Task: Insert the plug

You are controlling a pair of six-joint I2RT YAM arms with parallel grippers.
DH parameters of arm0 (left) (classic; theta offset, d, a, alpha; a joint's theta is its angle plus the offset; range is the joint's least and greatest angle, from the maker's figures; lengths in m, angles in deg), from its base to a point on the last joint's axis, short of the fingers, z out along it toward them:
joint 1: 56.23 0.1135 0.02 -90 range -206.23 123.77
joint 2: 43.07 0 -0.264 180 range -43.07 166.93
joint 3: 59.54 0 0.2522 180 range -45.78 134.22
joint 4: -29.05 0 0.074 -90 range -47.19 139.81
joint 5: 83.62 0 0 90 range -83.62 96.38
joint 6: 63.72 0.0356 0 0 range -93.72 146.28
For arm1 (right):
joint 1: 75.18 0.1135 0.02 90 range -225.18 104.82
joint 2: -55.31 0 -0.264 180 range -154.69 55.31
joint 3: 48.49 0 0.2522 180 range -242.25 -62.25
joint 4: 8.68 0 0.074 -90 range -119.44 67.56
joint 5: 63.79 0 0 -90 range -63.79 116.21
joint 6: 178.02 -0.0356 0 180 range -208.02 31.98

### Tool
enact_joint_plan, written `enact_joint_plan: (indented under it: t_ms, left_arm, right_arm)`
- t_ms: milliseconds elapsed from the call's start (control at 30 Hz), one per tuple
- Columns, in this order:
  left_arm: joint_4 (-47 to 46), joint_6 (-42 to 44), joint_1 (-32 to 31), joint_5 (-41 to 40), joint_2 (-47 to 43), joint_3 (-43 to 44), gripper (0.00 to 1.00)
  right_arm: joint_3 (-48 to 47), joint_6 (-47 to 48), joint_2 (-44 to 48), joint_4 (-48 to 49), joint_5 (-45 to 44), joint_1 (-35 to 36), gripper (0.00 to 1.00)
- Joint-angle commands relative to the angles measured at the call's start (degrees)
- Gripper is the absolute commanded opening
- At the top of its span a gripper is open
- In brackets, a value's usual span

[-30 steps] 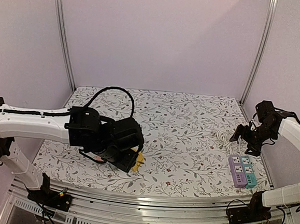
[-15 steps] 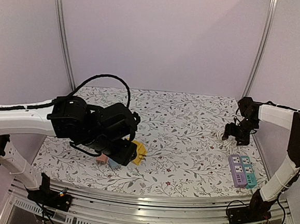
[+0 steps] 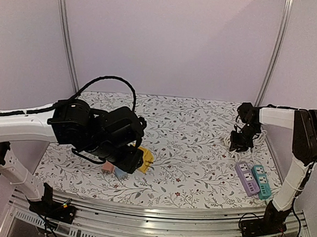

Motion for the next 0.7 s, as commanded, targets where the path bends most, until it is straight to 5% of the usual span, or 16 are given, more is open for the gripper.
enact_joint_plan:
  t_ms: [0,367,667]
  left_arm:
    - [0.6,-0.6,-0.4,-1.2,-1.6,1.0,0.28]
    - [0.7,-0.3,-0.5,-1.5,-2.0,1.2,0.28]
    - [1.2,-0.8,-0.4,-1.7,-3.6,0.1,0.28]
  right_arm:
    - [-7.1,-4.0,-1.5,-1.6,2.8,6.6,0.25]
    - [-24.2,-24.1,-13.7,-1.2,11.7,18.6,0.26]
    - [-37.1,-38.7,-24.3,-2.5,14.3,21.3,0.25]
